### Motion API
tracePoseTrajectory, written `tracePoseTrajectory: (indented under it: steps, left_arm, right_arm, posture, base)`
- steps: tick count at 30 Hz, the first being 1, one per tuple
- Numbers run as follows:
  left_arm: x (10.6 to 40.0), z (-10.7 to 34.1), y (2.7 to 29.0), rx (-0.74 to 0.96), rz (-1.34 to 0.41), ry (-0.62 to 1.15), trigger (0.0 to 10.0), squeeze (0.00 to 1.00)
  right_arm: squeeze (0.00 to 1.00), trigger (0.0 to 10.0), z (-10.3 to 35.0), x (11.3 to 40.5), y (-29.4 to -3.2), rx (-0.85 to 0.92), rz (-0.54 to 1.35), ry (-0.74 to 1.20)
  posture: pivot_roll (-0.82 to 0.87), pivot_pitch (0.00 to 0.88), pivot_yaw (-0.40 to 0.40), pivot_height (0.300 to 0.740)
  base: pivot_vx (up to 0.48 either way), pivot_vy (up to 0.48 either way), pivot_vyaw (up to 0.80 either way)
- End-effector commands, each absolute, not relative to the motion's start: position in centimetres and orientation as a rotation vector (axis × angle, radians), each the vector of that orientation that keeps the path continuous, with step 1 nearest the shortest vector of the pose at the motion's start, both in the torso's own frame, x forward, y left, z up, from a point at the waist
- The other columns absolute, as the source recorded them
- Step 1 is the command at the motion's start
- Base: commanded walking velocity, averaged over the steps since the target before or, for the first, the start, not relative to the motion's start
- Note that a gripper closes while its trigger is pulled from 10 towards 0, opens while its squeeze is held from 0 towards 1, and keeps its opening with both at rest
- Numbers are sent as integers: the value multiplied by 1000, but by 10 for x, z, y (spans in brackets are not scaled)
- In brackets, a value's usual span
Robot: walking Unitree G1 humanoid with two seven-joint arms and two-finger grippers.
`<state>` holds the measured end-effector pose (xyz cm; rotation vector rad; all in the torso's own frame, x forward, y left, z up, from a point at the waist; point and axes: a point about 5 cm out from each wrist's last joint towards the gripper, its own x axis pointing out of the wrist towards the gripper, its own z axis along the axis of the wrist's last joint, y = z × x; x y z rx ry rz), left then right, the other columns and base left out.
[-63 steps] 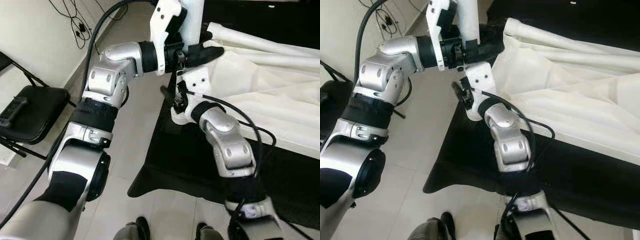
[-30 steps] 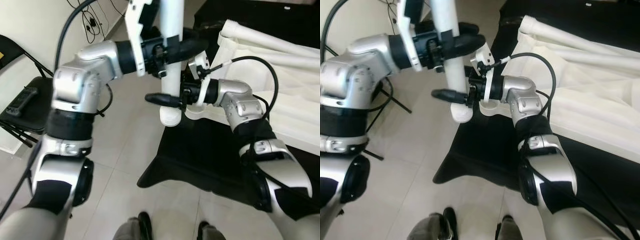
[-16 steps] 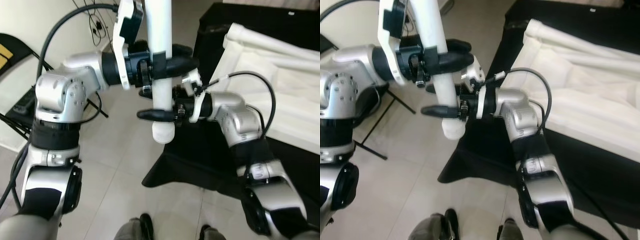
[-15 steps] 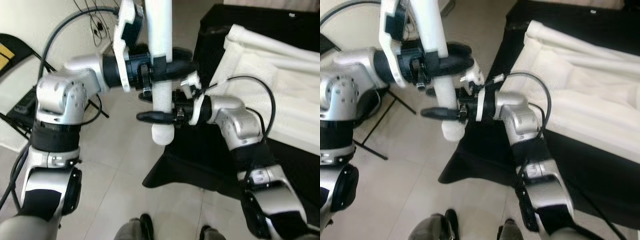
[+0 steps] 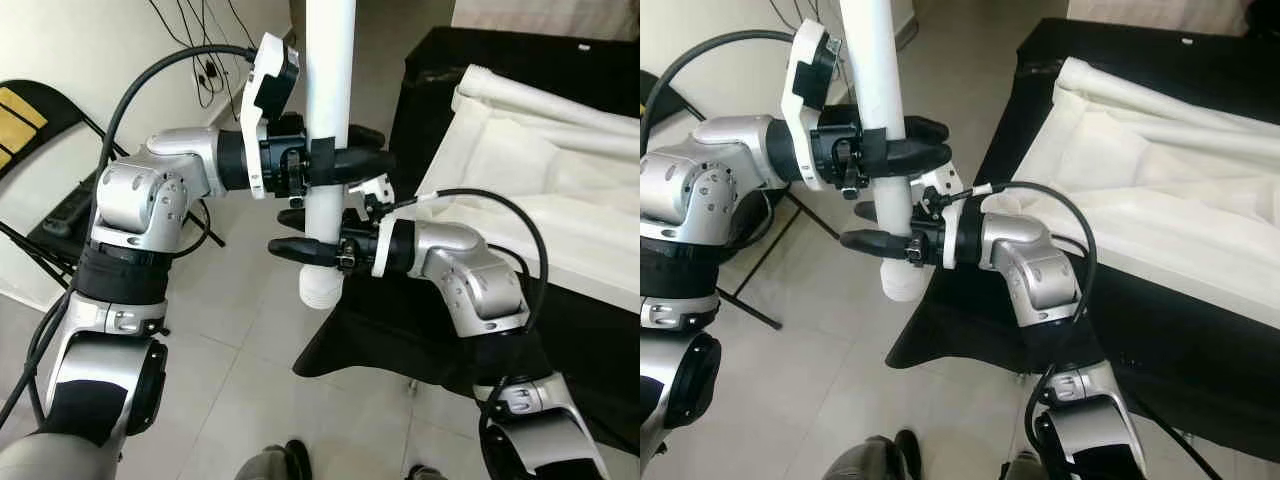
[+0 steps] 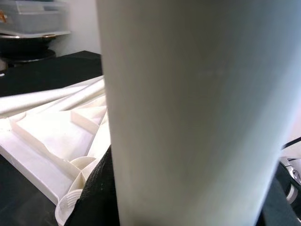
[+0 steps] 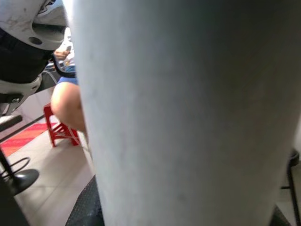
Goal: Building children table
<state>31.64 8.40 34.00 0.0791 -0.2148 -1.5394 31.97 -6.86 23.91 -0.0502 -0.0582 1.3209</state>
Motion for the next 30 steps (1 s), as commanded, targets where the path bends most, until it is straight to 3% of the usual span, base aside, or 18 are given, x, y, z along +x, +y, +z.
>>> tracePoseTrajectory:
  steps: [1, 2, 3, 4, 10, 12, 16, 18, 21, 25, 30]
  left_arm:
    - [297, 352, 54, 110, -1709, -287, 0, 0]
    - [298, 353, 55, 104, -1697, -296, 0, 0]
    - [303, 355, 55, 100, -1634, -314, 4314, 396]
    - [309, 356, 56, 84, -1606, -319, 10000, 1000]
    - [325, 361, 68, -3, -1545, -347, 10000, 1000]
    - [331, 380, 92, -60, -1482, -395, 10000, 1000]
    - [331, 396, 112, -65, -1411, -438, 10000, 1000]
    - [322, 409, 134, -57, -1299, -497, 10000, 1000]
    - [301, 421, 146, -36, -1217, -552, 10000, 1000]
    - [298, 424, 153, -35, -1156, -577, 10000, 1000]
    - [290, 426, 182, -86, -944, -654, 10000, 1000]
  right_arm:
    - [0, 0, 235, 315, -39, -61, 1320, -25]
    - [0, 0, 233, 315, -38, -56, 1285, -27]
    - [0, 0, 232, 315, -37, -49, 1250, -28]
    - [0, 0, 232, 315, -37, -41, 1219, -31]
    - [0, 0, 234, 316, -37, -14, 1136, -59]
    - [0, 0, 237, 322, -44, -1, 1054, -78]
    - [0, 0, 239, 327, -51, 0, 986, -95]
    - [0, 0, 246, 338, -63, 34, 856, -139]
    - [0, 0, 252, 346, -73, 52, 751, -169]
    - [0, 0, 255, 349, -77, 63, 713, -188]
    - [0, 0, 264, 360, -91, 88, 561, -239]
  posture:
    - [-75, 110, 97, 740]
    - [-76, 104, 98, 740]
    - [-77, 98, 96, 740]
    - [-78, 95, 96, 740]
    - [-84, 90, 98, 740]
    - [-87, 82, 96, 740]
    - [-87, 82, 96, 740]
    - [-94, 78, 89, 740]
    - [-92, 77, 88, 740]
    - [-90, 78, 85, 740]
    - [-82, 83, 69, 740]
  base:
    - [0, 0, 0]
    - [0, 0, 0]
    - [0, 0, 0]
    - [0, 0, 0]
    - [0, 0, 0]
    - [0, 0, 0]
    - [0, 0, 0]
    - [0, 0, 0]
    - [0, 0, 0]
    - [0, 0, 0]
    - [0, 0, 0]
